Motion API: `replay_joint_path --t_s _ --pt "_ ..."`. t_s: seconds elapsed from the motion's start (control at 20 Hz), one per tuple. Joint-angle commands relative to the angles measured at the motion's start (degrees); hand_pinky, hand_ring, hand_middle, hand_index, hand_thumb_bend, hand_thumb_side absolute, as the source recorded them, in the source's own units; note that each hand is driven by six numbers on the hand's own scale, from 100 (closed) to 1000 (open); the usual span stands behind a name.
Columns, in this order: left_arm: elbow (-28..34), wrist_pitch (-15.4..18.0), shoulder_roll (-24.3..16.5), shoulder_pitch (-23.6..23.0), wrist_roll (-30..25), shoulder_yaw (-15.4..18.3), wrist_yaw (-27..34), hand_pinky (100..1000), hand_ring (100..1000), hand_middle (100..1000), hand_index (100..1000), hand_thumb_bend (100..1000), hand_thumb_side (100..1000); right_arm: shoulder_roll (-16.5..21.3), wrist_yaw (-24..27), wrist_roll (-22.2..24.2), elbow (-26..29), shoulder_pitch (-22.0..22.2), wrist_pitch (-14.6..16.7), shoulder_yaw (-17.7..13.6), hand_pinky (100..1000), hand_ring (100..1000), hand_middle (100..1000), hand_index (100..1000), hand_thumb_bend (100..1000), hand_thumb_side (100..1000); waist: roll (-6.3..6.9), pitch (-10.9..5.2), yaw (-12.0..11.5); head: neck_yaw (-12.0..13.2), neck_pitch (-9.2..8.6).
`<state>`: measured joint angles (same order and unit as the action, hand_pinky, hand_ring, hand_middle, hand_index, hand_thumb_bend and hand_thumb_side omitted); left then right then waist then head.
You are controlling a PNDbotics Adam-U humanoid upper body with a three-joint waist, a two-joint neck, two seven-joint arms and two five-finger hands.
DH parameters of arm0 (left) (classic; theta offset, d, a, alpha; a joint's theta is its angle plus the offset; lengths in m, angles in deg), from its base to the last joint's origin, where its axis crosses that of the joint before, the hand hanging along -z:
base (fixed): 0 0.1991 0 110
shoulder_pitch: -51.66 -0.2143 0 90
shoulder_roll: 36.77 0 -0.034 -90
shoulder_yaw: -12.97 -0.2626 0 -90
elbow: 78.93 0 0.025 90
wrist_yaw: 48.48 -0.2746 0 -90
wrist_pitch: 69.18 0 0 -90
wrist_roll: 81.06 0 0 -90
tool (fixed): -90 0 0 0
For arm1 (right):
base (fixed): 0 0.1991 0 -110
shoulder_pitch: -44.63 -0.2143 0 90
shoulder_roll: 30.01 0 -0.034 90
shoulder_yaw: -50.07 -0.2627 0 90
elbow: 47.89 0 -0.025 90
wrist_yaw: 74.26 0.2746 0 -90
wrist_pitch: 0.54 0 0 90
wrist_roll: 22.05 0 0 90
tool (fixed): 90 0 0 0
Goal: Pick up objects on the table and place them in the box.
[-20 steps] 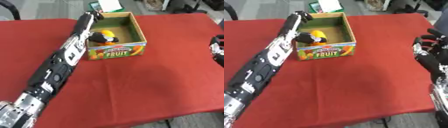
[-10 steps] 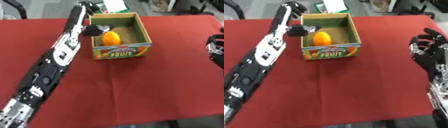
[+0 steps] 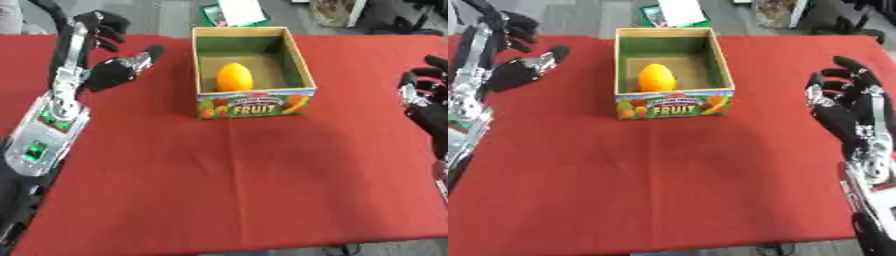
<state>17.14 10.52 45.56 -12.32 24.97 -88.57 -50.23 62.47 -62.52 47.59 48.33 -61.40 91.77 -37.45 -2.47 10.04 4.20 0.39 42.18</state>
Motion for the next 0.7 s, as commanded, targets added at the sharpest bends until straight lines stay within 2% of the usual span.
replay_joint_path --t_s 0.05,0.35,0.7 --pt "2.6 0.5 -1.8 -2.0 2.4 2.2 3.4 579 595 547 637 684 328 1.1 0.4 -0.2 0.6 -0.5 0.1 -0.7 631 618 635 810 183 106 -0.05 -0.88 -0.2 -0.4 -0.64" --pt "2.5 2.2 -0.9 -6.0 4.1 4.1 5.7 578 586 534 632 668 326 1.1 0.5 -0.3 0.7 -0.3 0.1 -0.7 631 618 635 810 183 106 -0.21 -0.94 -0.4 -0.6 -1.06" --pt "2.2 3.4 -0.3 -7.2 2.9 4.9 5.3 580 593 541 637 665 331 1.0 0.5 -0.4 0.7 -0.2 0.1 -0.9 631 618 635 810 184 105 -0.43 -0.99 -0.5 -0.7 -1.13"
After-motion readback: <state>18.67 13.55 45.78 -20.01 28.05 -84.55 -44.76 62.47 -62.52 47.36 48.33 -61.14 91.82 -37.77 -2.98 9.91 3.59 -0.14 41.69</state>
